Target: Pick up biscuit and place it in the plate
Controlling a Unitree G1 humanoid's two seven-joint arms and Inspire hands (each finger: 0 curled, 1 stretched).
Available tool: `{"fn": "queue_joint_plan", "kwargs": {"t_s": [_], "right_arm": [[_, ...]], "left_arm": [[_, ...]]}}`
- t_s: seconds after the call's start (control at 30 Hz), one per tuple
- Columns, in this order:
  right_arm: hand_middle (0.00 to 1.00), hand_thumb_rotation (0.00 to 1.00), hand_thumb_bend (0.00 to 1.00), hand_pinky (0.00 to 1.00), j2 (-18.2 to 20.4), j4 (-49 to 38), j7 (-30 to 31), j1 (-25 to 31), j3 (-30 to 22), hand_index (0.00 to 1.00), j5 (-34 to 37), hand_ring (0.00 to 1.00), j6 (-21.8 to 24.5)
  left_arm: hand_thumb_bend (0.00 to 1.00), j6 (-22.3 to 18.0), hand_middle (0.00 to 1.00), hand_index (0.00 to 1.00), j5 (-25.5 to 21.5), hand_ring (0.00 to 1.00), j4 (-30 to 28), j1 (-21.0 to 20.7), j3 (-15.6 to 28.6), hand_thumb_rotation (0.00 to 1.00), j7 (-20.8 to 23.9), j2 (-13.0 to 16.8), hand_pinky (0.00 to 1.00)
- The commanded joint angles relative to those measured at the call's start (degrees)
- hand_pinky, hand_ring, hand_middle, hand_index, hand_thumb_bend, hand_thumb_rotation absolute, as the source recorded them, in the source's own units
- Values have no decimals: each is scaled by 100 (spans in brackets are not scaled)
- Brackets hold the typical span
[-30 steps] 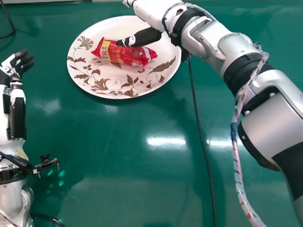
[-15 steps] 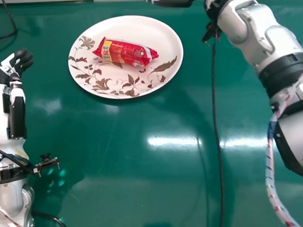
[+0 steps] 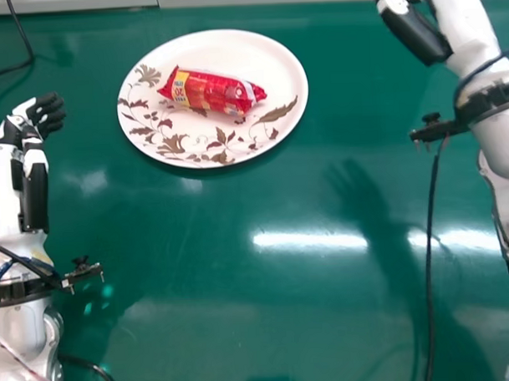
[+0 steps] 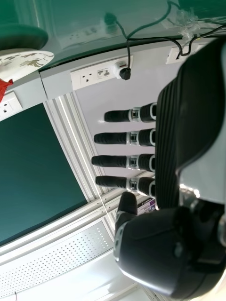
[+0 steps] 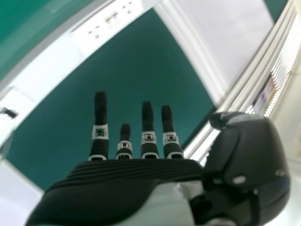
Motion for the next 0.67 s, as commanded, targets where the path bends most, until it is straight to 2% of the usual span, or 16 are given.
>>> {"fn": "queue_joint_plan", "kwargs": {"t_s": [0.0,0.07,0.13,0.2,0.27,0.4,0.57,0.63], "right_arm": [[87,55,50,61,133,-750,103,681,-380,88,234,79,337],[87,50,49,62,288,-1237,108,1152,-607,87,364,79,601],[87,47,47,65,466,-1597,58,1547,-749,87,442,81,757],[89,43,45,67,646,-1772,28,1869,-861,88,595,82,746],[88,39,43,67,762,-1833,-12,2096,-915,88,661,81,642],[86,35,43,71,1004,-1919,-73,2390,-977,87,781,80,531],[90,34,39,76,1194,-1936,-121,2593,-1004,90,896,85,358],[93,29,37,79,1265,-1900,-154,2631,-1008,90,953,88,195]], "left_arm": [[3,-165,78,79,35,77,365,194,-201,8,133,-364,76],[3,-267,77,78,94,75,432,202,-208,20,192,-369,72],[3,-345,75,77,99,73,477,227,-225,25,223,-374,69],[3,-374,75,77,87,73,477,271,-239,24,240,-388,70],[3,-417,75,76,105,73,480,301,-240,18,270,-392,69],[5,-419,73,74,79,72,395,363,-250,21,283,-421,66],[6,-448,72,73,110,70,342,405,-222,21,331,-432,61],[6,-432,71,72,133,69,319,418,-205,21,364,-432,59]]}}
